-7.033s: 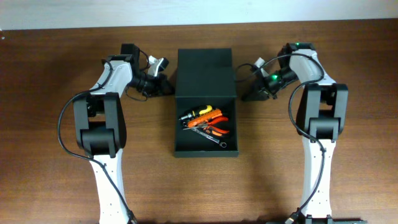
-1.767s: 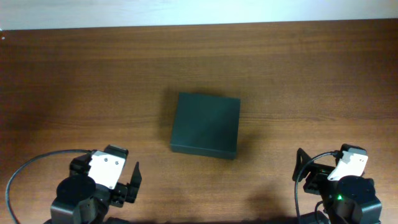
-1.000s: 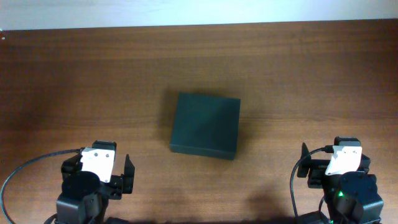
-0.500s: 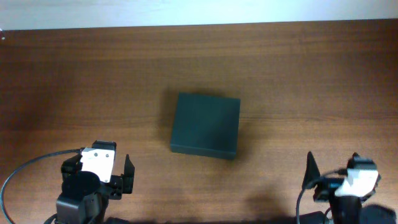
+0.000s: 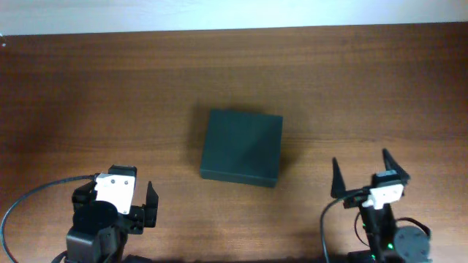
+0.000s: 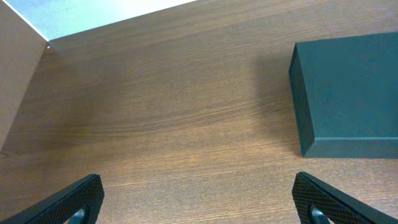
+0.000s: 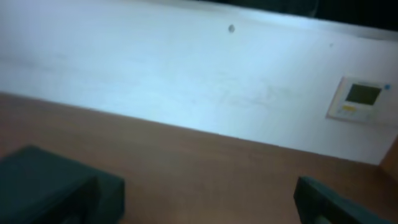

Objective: Pack container

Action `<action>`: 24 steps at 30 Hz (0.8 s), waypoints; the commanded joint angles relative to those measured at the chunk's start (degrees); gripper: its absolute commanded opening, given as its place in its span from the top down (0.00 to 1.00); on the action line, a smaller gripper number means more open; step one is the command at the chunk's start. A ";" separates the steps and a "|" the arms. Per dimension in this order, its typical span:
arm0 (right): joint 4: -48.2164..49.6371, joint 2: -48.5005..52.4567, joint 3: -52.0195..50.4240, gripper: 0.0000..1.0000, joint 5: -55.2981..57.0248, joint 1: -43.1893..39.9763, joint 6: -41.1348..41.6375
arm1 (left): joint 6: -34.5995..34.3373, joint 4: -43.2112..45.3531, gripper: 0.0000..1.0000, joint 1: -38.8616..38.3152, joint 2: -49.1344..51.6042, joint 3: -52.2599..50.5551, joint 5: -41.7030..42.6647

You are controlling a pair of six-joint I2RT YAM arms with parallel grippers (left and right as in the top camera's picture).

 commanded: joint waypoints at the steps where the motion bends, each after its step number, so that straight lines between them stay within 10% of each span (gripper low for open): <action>1: 2.71 -0.11 -5.27 0.01 -1.42 -0.44 -2.60 | -0.79 -0.09 0.01 -0.24 -0.28 -0.26 -0.83; 24: 1.49 -0.07 -10.05 0.01 -1.57 -0.48 1.73 | -0.79 -0.09 0.01 -0.24 -0.28 -0.26 -0.83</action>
